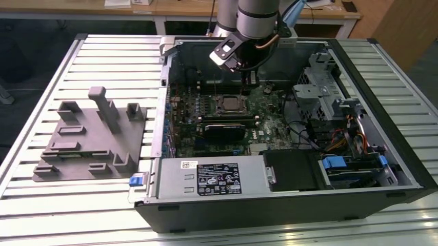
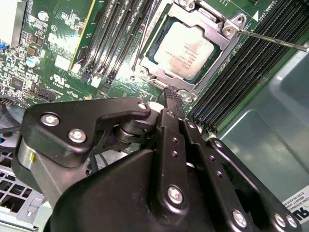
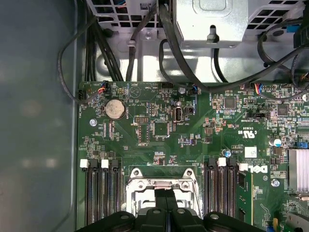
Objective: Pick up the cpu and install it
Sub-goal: 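Close the cpu cover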
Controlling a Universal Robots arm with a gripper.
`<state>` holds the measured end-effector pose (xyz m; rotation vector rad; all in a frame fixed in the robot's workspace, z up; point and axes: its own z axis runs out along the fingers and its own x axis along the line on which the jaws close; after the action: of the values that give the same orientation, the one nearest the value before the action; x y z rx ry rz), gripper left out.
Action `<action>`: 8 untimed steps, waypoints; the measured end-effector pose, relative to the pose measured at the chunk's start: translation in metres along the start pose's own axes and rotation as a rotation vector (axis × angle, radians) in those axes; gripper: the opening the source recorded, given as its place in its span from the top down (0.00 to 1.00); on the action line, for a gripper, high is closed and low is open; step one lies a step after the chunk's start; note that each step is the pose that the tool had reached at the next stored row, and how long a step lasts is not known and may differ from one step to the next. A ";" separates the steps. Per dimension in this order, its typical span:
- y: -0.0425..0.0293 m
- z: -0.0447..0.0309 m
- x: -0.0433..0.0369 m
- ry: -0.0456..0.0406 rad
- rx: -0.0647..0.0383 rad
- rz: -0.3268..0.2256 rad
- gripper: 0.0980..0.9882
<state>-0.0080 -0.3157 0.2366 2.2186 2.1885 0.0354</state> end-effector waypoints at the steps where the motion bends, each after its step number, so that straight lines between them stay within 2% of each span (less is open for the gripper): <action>1: -0.0002 0.0000 0.0000 0.0000 0.000 0.000 0.99; 8: -0.0042 0.0001 -0.0001 0.0000 0.000 0.000 0.99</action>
<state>-0.0121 -0.3157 0.2364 2.2186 2.1885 0.0354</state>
